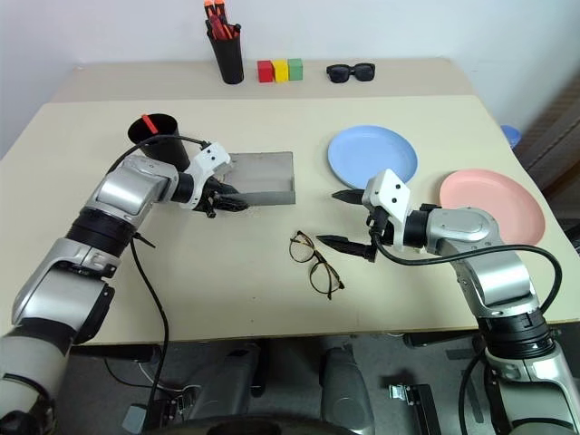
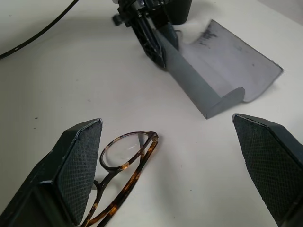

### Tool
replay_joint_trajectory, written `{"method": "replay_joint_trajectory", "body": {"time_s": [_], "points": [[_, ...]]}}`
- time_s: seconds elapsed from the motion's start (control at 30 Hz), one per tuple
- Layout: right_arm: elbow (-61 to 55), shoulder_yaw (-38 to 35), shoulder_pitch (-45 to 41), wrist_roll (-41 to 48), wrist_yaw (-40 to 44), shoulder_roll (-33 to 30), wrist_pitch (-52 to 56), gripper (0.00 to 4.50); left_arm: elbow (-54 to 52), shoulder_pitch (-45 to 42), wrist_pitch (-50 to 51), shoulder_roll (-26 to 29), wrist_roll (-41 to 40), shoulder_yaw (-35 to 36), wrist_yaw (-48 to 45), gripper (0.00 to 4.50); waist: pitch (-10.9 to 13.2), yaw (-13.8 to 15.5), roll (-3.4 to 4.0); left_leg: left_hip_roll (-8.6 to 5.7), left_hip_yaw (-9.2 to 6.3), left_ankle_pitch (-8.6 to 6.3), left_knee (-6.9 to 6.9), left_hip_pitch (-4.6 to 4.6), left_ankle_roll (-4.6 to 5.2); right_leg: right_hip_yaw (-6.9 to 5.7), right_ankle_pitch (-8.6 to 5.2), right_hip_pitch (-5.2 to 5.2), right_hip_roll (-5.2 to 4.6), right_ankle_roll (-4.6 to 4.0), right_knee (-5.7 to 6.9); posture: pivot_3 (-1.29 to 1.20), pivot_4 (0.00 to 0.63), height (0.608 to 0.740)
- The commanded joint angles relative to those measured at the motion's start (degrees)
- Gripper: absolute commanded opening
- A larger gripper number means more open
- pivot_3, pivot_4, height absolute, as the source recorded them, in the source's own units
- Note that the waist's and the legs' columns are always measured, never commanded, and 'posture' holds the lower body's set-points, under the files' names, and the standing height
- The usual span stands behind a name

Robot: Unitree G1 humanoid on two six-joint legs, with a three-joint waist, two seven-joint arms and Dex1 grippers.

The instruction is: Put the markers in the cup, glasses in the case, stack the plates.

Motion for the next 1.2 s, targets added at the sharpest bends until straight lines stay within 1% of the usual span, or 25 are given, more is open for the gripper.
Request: {"method": "replay_joint_trajectory", "body": {"time_s": [0.03,0.1,0.2,0.3,0.37,0.5,0.57,0.63,0.7,0.73,0.77,0.8,0.83,0.93,1.0,1.03,1.1,1.2], "points": [[-2.1,-1.6,0.0,0.4,-0.1,-0.7,-0.7,4.50,-3.4,0.4,-5.3,0.9,0.8,1.3,-2.9,0.04,0.0,0.0,-0.01,0.00,0.00,0.00,0.01,-0.02,0.00,0.00,0.00,0.00,0.00,0.00,0.00,0.00,0.150,0.740],[-2.0,-1.6,-0.2,0.4,-0.1,-0.8,-0.3,4.50,-6.6,2.5,-7.7,1.8,0.4,2.1,-4.5,0.04,0.0,0.0,-0.01,0.00,-0.01,-0.01,0.01,-0.01,0.02,0.00,0.00,0.00,-0.05,0.00,-0.01,0.00,0.150,0.740],[-2.7,-1.6,-0.9,2.4,-0.6,-1.2,4.6,4.50,-13.1,6.2,-9.3,4.2,-0.6,3.1,-7.0,0.04,0.0,-0.1,0.00,0.03,0.00,-0.03,0.00,-0.01,0.05,0.00,-0.01,-0.02,-0.13,0.02,0.00,0.00,0.150,0.740],[-3.9,-0.3,-2.1,2.6,-2.2,-2.0,10.4,4.50,-19.7,10.3,-10.9,8.3,0.3,2.8,-9.7,0.04,0.0,-0.2,0.01,0.05,-0.02,-0.03,0.00,-0.02,0.05,0.01,-0.01,-0.04,-0.14,0.01,0.01,0.00,0.150,0.740],[-4.9,1.1,-2.2,2.4,-2.5,-2.3,13.2,4.50,-25.0,13.6,-12.0,12.1,0.5,2.7,-12.1,0.04,0.0,-0.3,0.02,0.06,-0.01,-0.03,-0.01,-0.02,0.06,0.01,-0.02,-0.05,-0.14,-0.02,0.02,0.00,0.150,0.740],[-4.7,3.2,-2.9,2.7,-3.8,-2.3,20.0,4.50,-34.3,19.6,-12.1,17.5,-1.6,3.9,-15.6,0.04,0.0,0.0,0.03,0.07,-0.01,-0.05,-0.02,-0.02,0.07,0.01,-0.12,-0.05,-0.17,-0.19,-0.01,0.00,0.150,0.740],[-4.8,4.1,-3.0,3.0,-3.9,-2.4,22.7,4.50,-36.8,21.8,-13.5,18.6,-2.1,4.6,-16.3,0.04,0.0,0.3,0.03,0.05,-0.02,-0.06,-0.01,-0.02,0.09,0.01,-0.14,-0.02,-0.21,-0.22,-0.04,0.00,0.150,0.740],[-4.9,4.7,-3.1,3.1,-4.4,-2.3,25.1,4.50,-37.9,22.6,-11.8,19.3,-2.7,4.6,-16.9,0.04,0.0,0.3,0.03,0.03,-0.01,-0.08,0.01,-0.04,0.11,0.01,-0.15,0.00,-0.25,-0.23,-0.09,0.00,0.150,0.740],[-5.1,5.1,-3.3,4.0,-4.8,-1.6,27.6,4.50,-38.0,23.2,-11.3,18.8,-3.3,5.3,-16.4,0.57,0.0,0.3,0.03,0.01,0.01,-0.08,0.03,-0.06,0.13,0.01,-0.15,-0.01,-0.27,-0.23,-0.09,0.00,0.150,0.740],[-5.4,5.3,-3.4,4.3,-5.1,-1.2,28.6,4.50,-37.8,23.5,-12.7,18.4,-2.7,5.9,-14.9,0.85,0.0,0.2,0.03,0.01,0.00,-0.08,0.03,-0.05,0.13,0.01,-0.15,-0.01,-0.27,-0.23,-0.09,0.00,0.150,0.740],[-5.6,5.3,-3.5,4.8,-5.5,-0.9,29.6,4.50,-37.5,23.7,-13.9,18.1,-2.0,6.3,-13.5,1.29,0.0,0.1,0.03,0.02,0.00,-0.08,0.03,-0.05,0.13,0.00,-0.15,-0.01,-0.26,-0.23,-0.09,0.00,0.150,0.740],[-5.8,5.2,-3.6,5.2,-5.9,-0.6,30.5,4.50,-37.4,23.9,-14.9,17.9,-1.4,6.8,-12.1,1.87,0.0,0.1,0.03,0.02,0.00,-0.08,0.03,-0.05,0.14,0.00,-0.15,-0.02,-0.26,-0.23,-0.08,0.00,0.150,0.740],[-6.0,5.2,-3.7,5.6,-6.3,-0.2,31.3,4.50,-37.2,23.7,-14.5,17.5,-1.4,7.5,-10.7,2.32,0.0,0.0,0.03,0.02,0.00,-0.08,0.03,-0.05,0.14,0.00,-0.14,-0.02,-0.25,-0.22,-0.07,0.00,0.150,0.740],[-6.5,5.1,-3.8,6.6,-7.6,0.8,33.7,4.50,-37.9,23.7,-13.1,17.0,-3.6,10.1,-9.5,2.32,0.0,-0.1,0.03,0.02,0.00,-0.08,0.02,-0.04,0.14,0.00,-0.13,-0.03,-0.23,-0.19,-0.05,0.00,0.150,0.740],[-6.6,4.9,-3.7,7.2,-9.0,1.8,35.5,4.50,-40.3,25.7,-12.7,17.5,-5.8,13.2,-8.7,2.32,0.0,-0.1,0.03,0.03,0.00,-0.08,0.02,-0.04,0.15,0.00,-0.14,-0.04,-0.21,-0.17,-0.03,0.00,0.150,0.740],[-6.3,4.7,-3.7,7.6,-10.0,2.6,36.7,4.25,-42.4,28.3,-13.1,18.3,-6.9,15.3,-8.7,2.37,0.0,-0.3,0.03,0.03,0.00,-0.08,0.02,-0.04,0.15,0.00,-0.14,-0.05,-0.21,-0.16,-0.04,0.00,0.150,0.740],[-5.9,4.6,-3.7,8.0,-11.5,3.8,38.5,3.58,-46.4,33.3,-13.5,19.8,-8.7,18.7,-8.8,2.39,0.0,-0.5,0.05,0.05,0.02,-0.10,-0.01,-0.03,0.17,0.01,-0.14,-0.06,-0.21,-0.16,-0.04,0.00,0.150,0.740],[-5.1,4.6,-4.0,8.4,-13.3,5.3,40.3,2.08,-50.7,38.9,-12.5,20.4,-11.3,22.7,-7.9,2.39,0.0,-0.2,0.07,0.06,0.01,-0.10,-0.04,-0.03,0.17,0.01,-0.14,-0.09,-0.21,-0.16,-0.01,0.00,0.150,0.740]]}}
